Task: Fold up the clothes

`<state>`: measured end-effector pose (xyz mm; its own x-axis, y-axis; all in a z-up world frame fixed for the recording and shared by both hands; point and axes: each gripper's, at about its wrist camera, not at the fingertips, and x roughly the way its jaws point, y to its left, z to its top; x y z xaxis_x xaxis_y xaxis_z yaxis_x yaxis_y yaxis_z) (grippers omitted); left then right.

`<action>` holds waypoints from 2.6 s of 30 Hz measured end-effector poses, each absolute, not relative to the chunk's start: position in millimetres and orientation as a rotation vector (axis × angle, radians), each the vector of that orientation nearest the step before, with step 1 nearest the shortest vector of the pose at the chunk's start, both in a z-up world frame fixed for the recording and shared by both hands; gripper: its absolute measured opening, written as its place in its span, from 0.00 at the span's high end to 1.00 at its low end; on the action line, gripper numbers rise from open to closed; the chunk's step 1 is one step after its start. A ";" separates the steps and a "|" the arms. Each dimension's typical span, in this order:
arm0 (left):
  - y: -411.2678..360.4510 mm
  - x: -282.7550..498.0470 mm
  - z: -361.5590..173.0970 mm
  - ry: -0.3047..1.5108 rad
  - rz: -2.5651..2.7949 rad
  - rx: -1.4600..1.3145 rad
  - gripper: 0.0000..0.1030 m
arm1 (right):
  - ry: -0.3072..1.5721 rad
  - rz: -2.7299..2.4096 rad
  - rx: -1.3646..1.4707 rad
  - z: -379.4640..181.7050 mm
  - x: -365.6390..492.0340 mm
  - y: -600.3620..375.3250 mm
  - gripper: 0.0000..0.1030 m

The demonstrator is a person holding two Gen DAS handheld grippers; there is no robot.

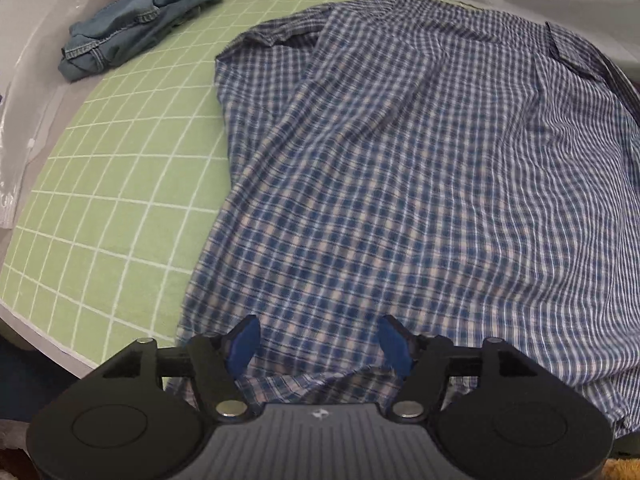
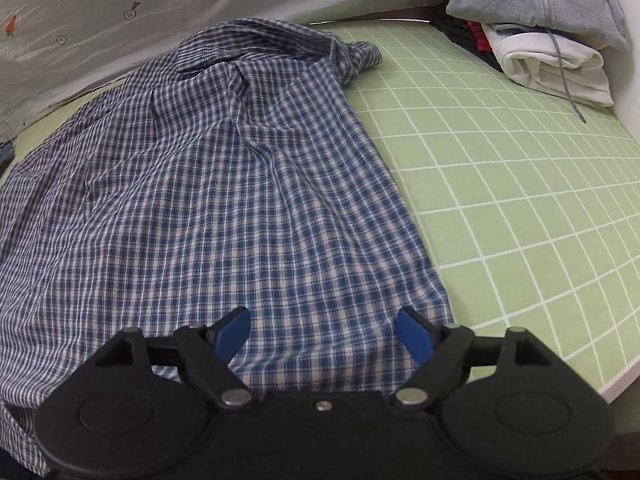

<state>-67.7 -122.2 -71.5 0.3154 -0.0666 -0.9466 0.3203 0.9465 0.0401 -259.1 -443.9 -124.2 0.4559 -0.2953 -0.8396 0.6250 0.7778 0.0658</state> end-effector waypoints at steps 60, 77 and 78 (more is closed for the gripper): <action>-249.8 101.3 -97.0 1.216 -0.135 0.120 0.00 | 0.800 -1.068 0.521 -126.2 -200.8 -627.8 0.63; -245.8 88.8 -93.0 1.200 -0.116 0.108 0.00 | 0.759 -0.833 0.055 -104.1 -117.8 -600.2 0.91; -245.6 88.9 -92.7 1.200 -0.116 0.108 0.00 | 0.724 -0.864 0.084 -98.6 -125.6 -604.4 0.92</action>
